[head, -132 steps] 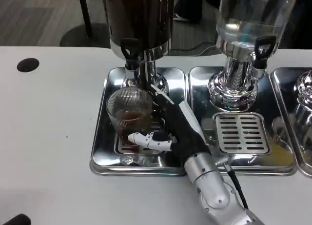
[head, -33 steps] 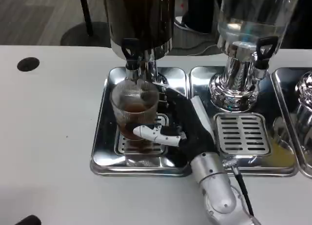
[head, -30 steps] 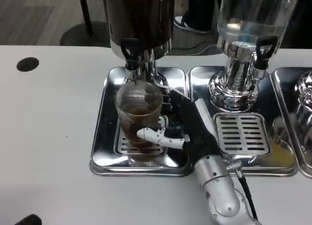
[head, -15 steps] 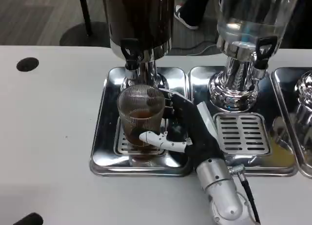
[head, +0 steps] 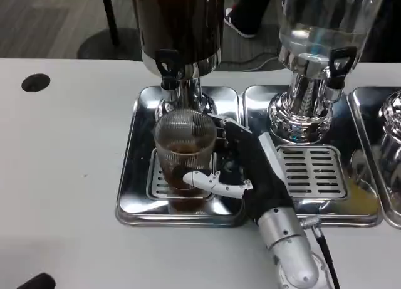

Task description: Grasp the cup under the faucet to collect the drink, then remove the cup.

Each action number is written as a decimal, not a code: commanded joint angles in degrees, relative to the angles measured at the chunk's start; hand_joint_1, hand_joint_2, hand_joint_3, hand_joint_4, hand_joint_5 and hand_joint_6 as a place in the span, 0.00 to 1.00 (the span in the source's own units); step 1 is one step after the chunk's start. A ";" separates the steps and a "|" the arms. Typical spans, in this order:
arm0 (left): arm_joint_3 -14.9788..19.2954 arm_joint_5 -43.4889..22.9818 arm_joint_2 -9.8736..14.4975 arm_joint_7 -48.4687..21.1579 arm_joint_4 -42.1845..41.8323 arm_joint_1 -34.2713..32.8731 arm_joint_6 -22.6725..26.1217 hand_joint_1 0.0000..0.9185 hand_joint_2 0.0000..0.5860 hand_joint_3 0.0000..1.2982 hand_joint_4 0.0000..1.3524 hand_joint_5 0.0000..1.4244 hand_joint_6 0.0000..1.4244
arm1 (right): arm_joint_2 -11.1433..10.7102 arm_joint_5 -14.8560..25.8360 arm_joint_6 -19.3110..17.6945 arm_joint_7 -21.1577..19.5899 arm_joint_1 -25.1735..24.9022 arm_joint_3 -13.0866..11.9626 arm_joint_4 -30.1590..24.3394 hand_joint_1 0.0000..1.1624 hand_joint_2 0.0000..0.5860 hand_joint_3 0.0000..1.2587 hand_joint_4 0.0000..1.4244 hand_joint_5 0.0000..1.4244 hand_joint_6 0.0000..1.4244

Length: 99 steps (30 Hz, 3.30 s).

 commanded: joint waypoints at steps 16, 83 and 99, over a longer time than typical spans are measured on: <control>0.02 0.89 0.74 -0.81 -1.15 0.50 0.60 0.00 0.01 0.00 0.00 0.00 0.00 | -0.52 0.81 -2.29 1.56 3.64 -0.58 -5.62 0.80 0.33 0.34 0.30 0.29 0.21; -0.78 1.84 0.57 -1.93 -4.37 -0.70 2.80 0.00 0.01 0.00 0.00 0.00 0.00 | -8.10 5.58 -9.41 7.98 24.57 -5.72 -21.66 0.80 0.34 0.35 0.32 0.31 0.23; -0.48 1.88 0.59 -2.37 -4.96 -1.05 3.37 0.00 0.01 0.00 0.00 0.00 0.00 | -8.41 6.77 -11.88 8.96 27.50 -6.67 -22.15 0.80 0.34 0.35 0.33 0.31 0.23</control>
